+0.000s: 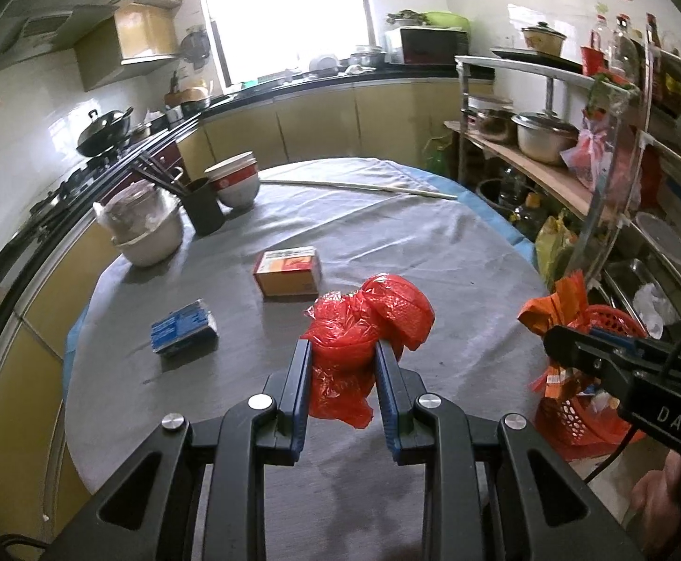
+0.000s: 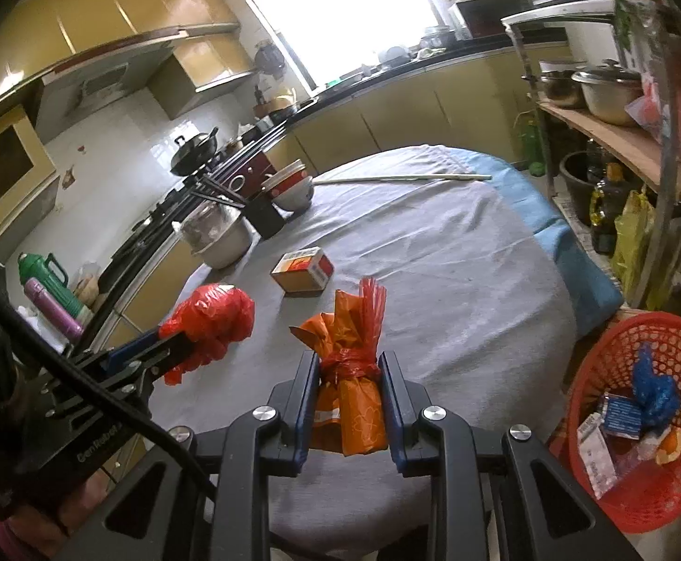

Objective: Collect trash
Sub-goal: 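Carry the red bag and orange wrapper over the red basket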

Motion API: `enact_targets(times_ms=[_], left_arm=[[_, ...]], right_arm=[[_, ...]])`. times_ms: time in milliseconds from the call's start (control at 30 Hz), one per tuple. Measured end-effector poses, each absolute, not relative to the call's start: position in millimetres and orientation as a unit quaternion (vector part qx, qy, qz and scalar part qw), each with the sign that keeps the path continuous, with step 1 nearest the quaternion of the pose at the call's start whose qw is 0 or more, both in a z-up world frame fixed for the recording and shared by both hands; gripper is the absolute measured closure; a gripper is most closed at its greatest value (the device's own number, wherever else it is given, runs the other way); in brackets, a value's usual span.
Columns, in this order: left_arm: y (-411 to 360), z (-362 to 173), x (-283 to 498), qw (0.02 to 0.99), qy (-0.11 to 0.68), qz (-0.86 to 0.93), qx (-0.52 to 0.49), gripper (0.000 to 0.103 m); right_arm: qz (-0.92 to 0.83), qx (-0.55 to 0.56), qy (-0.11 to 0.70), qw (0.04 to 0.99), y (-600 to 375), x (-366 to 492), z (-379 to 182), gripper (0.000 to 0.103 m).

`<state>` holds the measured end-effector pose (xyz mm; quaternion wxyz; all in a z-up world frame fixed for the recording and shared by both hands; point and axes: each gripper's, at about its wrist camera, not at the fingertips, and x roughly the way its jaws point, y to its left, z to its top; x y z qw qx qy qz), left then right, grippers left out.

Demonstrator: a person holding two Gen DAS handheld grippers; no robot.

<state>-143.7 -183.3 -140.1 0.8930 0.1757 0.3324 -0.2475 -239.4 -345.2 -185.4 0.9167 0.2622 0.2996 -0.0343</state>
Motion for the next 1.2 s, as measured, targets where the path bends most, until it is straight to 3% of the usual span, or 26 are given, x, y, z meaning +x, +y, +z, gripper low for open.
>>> enact_targets(times_ms=[1200], left_arm=[[-309,-148,-200,0.836,0.308,-0.373,0.259,0.075]], right_arm=[[-0.188,0.324,0.268,0.888,-454,-338,-197,0.075]])
